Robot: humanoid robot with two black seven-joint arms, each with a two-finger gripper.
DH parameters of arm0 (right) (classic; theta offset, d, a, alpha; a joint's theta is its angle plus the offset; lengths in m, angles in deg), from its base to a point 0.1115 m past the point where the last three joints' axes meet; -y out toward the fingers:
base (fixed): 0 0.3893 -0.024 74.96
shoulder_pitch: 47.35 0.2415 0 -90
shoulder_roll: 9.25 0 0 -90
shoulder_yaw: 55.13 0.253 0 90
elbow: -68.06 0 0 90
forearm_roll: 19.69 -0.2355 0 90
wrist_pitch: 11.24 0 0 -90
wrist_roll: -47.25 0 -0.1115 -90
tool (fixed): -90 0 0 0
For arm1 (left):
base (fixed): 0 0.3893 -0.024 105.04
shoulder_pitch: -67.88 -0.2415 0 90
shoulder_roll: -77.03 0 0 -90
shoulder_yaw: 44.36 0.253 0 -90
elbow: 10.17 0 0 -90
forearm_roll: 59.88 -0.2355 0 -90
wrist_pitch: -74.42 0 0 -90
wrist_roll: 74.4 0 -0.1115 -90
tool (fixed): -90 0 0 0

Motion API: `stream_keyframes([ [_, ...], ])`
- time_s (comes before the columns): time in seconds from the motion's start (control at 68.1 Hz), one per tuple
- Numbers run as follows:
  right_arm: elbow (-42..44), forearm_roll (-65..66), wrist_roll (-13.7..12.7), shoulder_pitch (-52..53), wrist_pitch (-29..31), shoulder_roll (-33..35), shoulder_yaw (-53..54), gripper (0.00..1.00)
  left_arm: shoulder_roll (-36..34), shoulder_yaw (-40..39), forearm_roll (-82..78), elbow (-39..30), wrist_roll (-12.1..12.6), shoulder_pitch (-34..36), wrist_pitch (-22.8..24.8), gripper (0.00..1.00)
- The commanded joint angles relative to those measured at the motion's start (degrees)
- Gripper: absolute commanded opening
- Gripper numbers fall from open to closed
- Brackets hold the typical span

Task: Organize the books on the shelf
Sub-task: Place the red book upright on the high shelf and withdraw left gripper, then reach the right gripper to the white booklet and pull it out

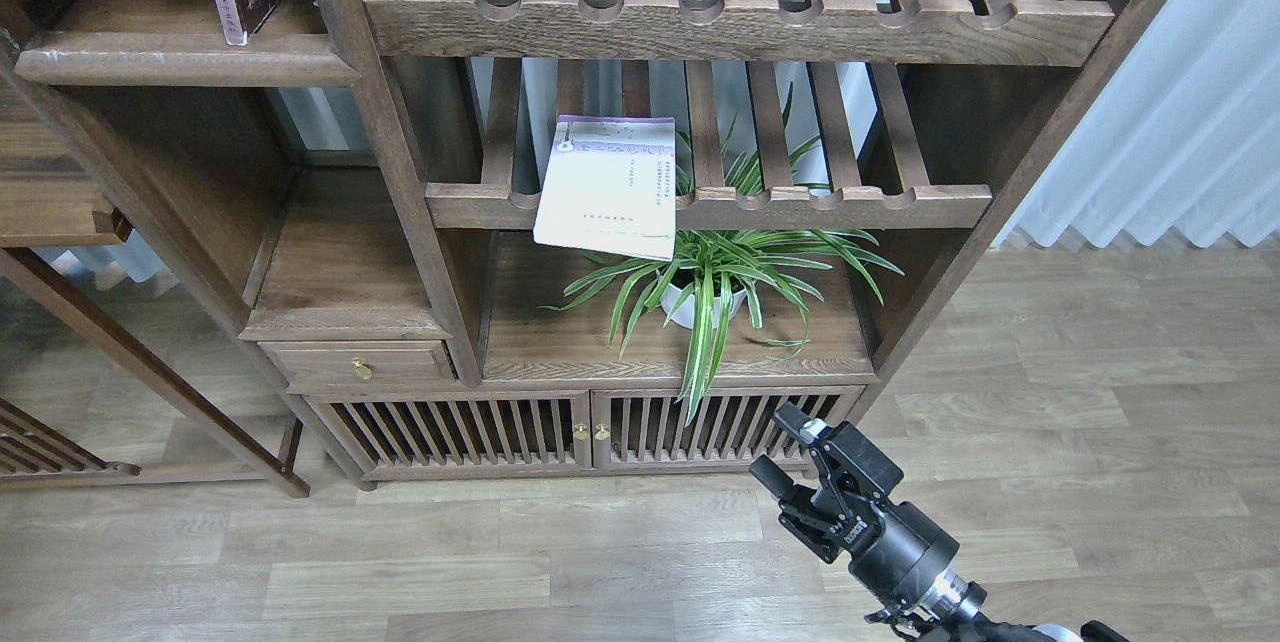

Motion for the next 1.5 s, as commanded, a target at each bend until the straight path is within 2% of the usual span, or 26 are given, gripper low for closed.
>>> stream_keyframes([
  [0.0, 0.08, -1.07, 0.04, -0.07, 0.0, 0.2, 2.7, 0.97, -0.69, 0.09, 1.42, -3.48, -1.67, -2.61, 0.01, 0.8],
  [0.176, 0.17, -2.75, 0.04, 0.02, 0.0, 0.82, 3.67, 0.97, -1.39, -0.7, 2.3, -7.26, -4.04, -4.72, 0.01, 0.8],
  [0.353, 0.52, -2.75, 0.3, -0.42, 0.0, 0.82, 3.67, 0.97, -6.32, -2.37, 2.39, -13.76, -4.22, -9.12, 0.01, 0.8],
  [0.529, 0.52, -2.75, 0.92, -0.42, 0.0, 0.73, 3.67, 0.97, -12.73, -7.9, 2.48, -25.27, -4.13, -18.25, 0.01, 0.81],
  [0.558, 0.52, -2.75, 1.0, -0.16, 0.0, 0.55, 3.67, 0.97, -14.14, -10.62, 2.48, -28.69, -4.22, -21.5, 0.01, 0.81],
  [0.734, 0.52, -2.66, 1.0, 0.37, 0.0, 0.47, 3.67, 0.97, -16.95, -16.69, 2.48, -37.31, -4.04, -29.68, 0.01, 0.83],
  [0.867, 0.61, -2.75, 1.7, 0.37, 0.0, 0.55, 3.67, 0.97, -17.13, -21.26, 3.09, -44.17, -3.87, -38.38, -0.92, 0.91],
  [1.013, 1.31, -2.57, 2.85, 0.37, 0.0, 0.12, 3.67, 0.97, -17.13, -24.34, 6.43, -50.59, -3.87, -47.08, -1.8, 0.95],
  [1.058, 1.84, -2.39, 2.85, 0.63, 0.0, -0.06, 3.67, 0.97, -16.95, -24.96, 7.57, -52.08, -3.95, -49.71, -1.71, 1.0],
  [1.204, 4.65, -1.87, 2.85, 1.95, 0.0, -0.15, 3.05, 0.97, -16.6, -25.49, 9.16, -54.81, -4.57, -56.22, -0.22, 1.0],
  [1.484, 7.2, -0.99, 2.76, 4.41, 0.0, -1.2, 2.53, 0.99, -9.05, -25.57, 9.42, -55.69, -4.4, -65.63, 0.01, 1.0],
])
